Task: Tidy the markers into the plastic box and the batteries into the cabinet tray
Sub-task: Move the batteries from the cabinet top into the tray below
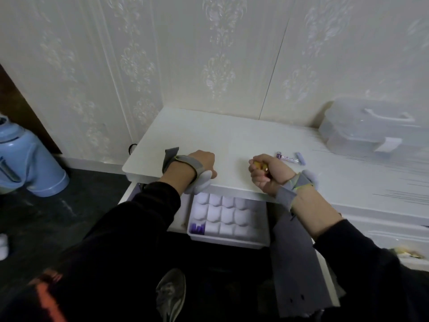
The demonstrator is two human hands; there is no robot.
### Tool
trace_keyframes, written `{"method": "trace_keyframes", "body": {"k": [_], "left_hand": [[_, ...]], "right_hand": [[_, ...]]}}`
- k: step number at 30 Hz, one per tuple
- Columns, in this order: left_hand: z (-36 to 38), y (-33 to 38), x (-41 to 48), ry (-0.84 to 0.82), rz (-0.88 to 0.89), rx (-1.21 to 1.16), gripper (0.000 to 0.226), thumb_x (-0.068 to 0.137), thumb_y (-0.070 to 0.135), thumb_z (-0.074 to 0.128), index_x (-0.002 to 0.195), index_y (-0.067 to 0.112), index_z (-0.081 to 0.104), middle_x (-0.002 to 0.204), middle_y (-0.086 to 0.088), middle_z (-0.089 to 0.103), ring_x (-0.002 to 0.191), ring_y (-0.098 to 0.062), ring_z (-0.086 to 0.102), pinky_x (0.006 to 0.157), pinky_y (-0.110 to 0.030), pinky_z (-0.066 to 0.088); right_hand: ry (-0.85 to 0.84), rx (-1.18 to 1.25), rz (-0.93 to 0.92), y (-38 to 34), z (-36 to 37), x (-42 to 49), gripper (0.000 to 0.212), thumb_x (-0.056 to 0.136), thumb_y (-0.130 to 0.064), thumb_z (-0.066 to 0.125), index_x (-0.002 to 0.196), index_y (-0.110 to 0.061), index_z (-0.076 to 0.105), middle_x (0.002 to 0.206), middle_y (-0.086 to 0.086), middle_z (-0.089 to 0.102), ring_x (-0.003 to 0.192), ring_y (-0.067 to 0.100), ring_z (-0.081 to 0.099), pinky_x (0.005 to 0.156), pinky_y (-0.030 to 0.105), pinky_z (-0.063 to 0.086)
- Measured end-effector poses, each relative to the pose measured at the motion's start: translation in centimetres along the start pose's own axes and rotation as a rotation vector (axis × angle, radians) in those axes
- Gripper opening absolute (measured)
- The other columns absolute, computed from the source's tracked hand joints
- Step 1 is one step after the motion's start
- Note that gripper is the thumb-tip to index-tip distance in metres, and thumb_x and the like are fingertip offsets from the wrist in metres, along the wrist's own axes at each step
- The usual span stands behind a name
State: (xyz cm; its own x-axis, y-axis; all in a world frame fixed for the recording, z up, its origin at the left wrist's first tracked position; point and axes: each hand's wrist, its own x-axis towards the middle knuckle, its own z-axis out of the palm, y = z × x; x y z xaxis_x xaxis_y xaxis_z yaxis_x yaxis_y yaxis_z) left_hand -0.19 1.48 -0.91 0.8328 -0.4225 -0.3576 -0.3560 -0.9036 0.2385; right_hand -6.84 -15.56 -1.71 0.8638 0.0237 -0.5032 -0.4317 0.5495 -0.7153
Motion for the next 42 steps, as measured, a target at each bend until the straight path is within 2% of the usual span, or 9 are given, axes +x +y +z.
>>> {"method": "trace_keyframes", "body": {"k": [4,8,15,18,23,27,30,35,42], "left_hand": [[0.0,-0.7,-1.5,-0.004,-0.009,-0.004,0.042,0.091,0.021,0.054,0.125,-0.003,0.055,0.127,-0.021,0.060,0.114,-0.033,0.058,0.078,-0.029,0.037],[0.4,-1.5,-2.7,-0.025,-0.011,0.019,0.014,0.089,0.021,0.054,0.094,0.010,0.047,0.098,-0.013,0.051,0.089,-0.023,0.050,0.076,-0.029,0.036],[0.0,-1.9,-2.4,-0.020,0.004,0.064,0.013,0.090,0.019,0.052,0.093,0.013,0.041,0.092,-0.007,0.048,0.084,-0.022,0.046,0.072,-0.027,0.036],[0.0,-1.5,-2.0,0.016,0.046,0.085,0.004,0.091,0.015,0.048,0.093,0.012,0.050,0.084,-0.007,0.054,0.081,-0.025,0.051,0.060,-0.027,0.037],[-0.2,-0.9,-1.0,0.018,0.068,0.082,0.029,0.095,0.018,0.045,0.116,0.003,0.058,0.112,-0.014,0.063,0.098,-0.030,0.058,0.070,-0.030,0.036],[-0.4,-1.6,0.4,0.023,0.078,0.096,0.018,0.092,0.021,0.048,0.083,0.008,0.057,0.082,-0.004,0.054,0.076,-0.025,0.053,0.063,-0.029,0.036],[-0.1,-1.7,1.3,0.018,0.068,0.113,0.035,0.092,0.022,0.047,0.059,0.012,0.043,0.062,-0.001,0.047,0.054,-0.017,0.044,0.046,-0.025,0.028],[0.2,-2.4,2.4,0.058,0.091,0.109,0.038,0.089,0.021,0.049,0.053,0.012,0.041,0.055,0.000,0.045,0.049,-0.015,0.041,0.044,-0.023,0.025],[0.9,-3.0,2.8,0.074,0.096,0.112,0.035,0.084,0.023,0.050,0.052,0.013,0.039,0.052,0.000,0.044,0.047,-0.016,0.040,0.044,-0.021,0.025]], "right_hand": [[-0.057,0.020,0.177,4.5,-0.4,-3.2,0.034,0.095,-0.015,0.035,0.064,-0.007,0.048,0.042,0.002,0.051,0.022,0.004,0.035,0.021,0.010,0.020],[-0.031,-0.080,0.320,9.6,-1.9,-3.9,0.030,0.094,-0.016,0.039,0.068,-0.009,0.052,0.046,0.003,0.053,0.026,0.006,0.039,0.024,0.008,0.025],[0.193,0.088,0.364,12.9,-4.4,0.9,0.027,0.092,-0.009,0.034,0.079,-0.003,0.058,0.056,0.011,0.066,0.043,0.019,0.061,0.044,0.019,0.052],[0.258,0.152,0.327,14.1,-5.4,4.1,0.037,0.090,0.001,0.020,0.075,-0.003,0.053,0.065,0.010,0.062,0.059,0.021,0.056,0.043,0.022,0.054],[0.335,0.121,0.285,17.0,-6.5,9.0,0.036,0.087,0.005,0.016,0.066,-0.009,0.041,0.060,0.007,0.049,0.065,0.020,0.042,0.059,0.027,0.048],[0.411,0.146,0.294,18.6,-7.0,12.2,0.027,0.090,-0.001,0.028,0.074,-0.008,0.048,0.060,0.008,0.054,0.067,0.022,0.048,0.069,0.034,0.044],[0.465,0.090,0.283,19.4,-7.4,13.9,0.022,0.093,-0.003,0.033,0.081,-0.010,0.051,0.069,0.009,0.057,0.067,0.023,0.050,0.065,0.036,0.046],[0.505,-0.051,0.276,20.4,-7.5,15.5,0.022,0.092,0.001,0.034,0.101,-0.007,0.053,0.085,0.013,0.056,0.073,0.027,0.054,0.078,0.040,0.049],[0.485,-0.322,0.297,19.9,-7.3,15.9,0.025,0.091,-0.001,0.037,0.070,-0.007,0.051,0.072,0.012,0.049,0.053,0.024,0.057,0.057,0.033,0.041]]}}
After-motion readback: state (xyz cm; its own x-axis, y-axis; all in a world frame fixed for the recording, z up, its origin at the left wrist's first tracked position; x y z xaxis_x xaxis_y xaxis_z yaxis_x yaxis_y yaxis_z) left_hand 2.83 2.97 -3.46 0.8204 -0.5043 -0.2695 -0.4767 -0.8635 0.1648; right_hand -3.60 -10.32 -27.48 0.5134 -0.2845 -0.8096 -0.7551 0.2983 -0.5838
